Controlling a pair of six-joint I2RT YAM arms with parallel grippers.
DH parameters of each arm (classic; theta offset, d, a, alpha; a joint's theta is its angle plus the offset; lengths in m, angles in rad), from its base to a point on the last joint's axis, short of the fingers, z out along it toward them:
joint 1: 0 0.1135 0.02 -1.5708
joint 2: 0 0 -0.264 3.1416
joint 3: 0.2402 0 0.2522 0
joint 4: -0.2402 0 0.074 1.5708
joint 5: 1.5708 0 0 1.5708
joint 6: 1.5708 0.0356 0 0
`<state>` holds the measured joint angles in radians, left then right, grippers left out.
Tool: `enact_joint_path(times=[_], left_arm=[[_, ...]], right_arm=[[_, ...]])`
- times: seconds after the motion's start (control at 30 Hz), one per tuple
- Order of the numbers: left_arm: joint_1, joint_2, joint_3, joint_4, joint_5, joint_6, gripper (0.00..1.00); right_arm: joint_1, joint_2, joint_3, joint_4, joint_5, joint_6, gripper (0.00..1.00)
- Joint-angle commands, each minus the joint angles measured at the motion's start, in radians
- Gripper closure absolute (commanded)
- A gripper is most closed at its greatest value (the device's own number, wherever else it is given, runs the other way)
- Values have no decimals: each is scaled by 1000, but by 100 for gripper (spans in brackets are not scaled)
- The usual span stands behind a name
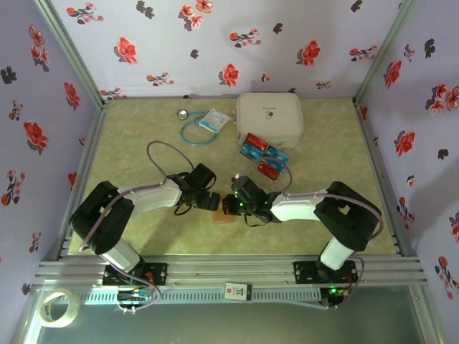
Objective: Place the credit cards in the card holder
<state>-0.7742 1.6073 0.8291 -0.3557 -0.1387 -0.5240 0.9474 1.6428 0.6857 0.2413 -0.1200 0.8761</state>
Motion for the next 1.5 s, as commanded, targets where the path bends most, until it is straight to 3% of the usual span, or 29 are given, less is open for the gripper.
enact_joint_path(times=[0.0,0.73,1.13,1.3,1.37,1.47], left_arm=[[-14,55,-23,-26,2,-10,0],[-14,50,-17,-45,-7,-14,0],[-15,54,-11,-54,-12,-14,0],[-14,51,-3,-57,-18,-18,0],[-13,51,6,-60,-22,-16,0],[8,50,37,-78,-28,-6,0]], right_arm=[[35,23,-70,-80,10,24,100],[107,100,-144,-67,62,45,100],[160,149,-212,23,91,60,100],[161,122,-154,-34,98,40,100],[160,101,-106,-94,104,13,97],[154,72,-40,-159,117,-17,85]])
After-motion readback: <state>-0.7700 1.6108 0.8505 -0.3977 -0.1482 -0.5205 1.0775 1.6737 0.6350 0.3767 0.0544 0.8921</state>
